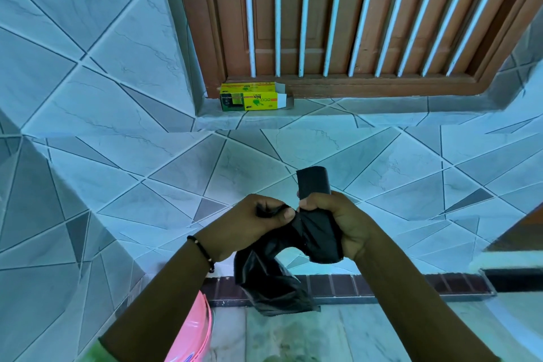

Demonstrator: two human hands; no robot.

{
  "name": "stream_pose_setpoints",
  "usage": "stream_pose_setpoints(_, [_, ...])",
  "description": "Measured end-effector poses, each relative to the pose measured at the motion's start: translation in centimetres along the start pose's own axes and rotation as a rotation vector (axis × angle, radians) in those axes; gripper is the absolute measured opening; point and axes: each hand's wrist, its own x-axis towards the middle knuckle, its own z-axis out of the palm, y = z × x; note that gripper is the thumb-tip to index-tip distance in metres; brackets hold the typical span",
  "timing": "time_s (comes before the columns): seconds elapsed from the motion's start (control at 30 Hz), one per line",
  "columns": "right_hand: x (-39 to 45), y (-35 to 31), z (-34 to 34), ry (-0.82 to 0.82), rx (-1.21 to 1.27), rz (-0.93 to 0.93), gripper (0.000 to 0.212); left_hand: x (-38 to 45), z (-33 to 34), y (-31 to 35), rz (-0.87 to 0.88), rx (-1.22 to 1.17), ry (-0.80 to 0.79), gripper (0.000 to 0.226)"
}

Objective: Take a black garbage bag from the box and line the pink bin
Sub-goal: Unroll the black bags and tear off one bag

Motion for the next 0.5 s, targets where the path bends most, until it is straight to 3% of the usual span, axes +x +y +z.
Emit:
stream_pose_setpoints(0.2, [-0.3, 0.2, 0.8, -0.074, 0.266, 0.049, 0.021, -0.2, 0.9, 0.4, 0.018, -0.182, 0.012, 0.029])
stream_pose_setpoints(0.3, [-0.1, 0.4, 1.0, -0.073, 0.246, 0.039, 0.021, -0.5, 0.7, 0.2, 0.064, -0.203, 0.020, 0.039])
stream_pose_setpoints(0.37, [-0.4, 0.3, 1.5, -0.094, 0.260, 0.043, 0.008, -0.7, 0.6, 0.3, 0.074, -0.205, 0.029, 0.038])
stream_pose_setpoints(0.5, [-1.2, -0.6, 2.7, -0.149, 0.323, -0.001, 0.026, -0.5, 1.1, 0.4, 0.098, -0.287, 0.090, 0.028])
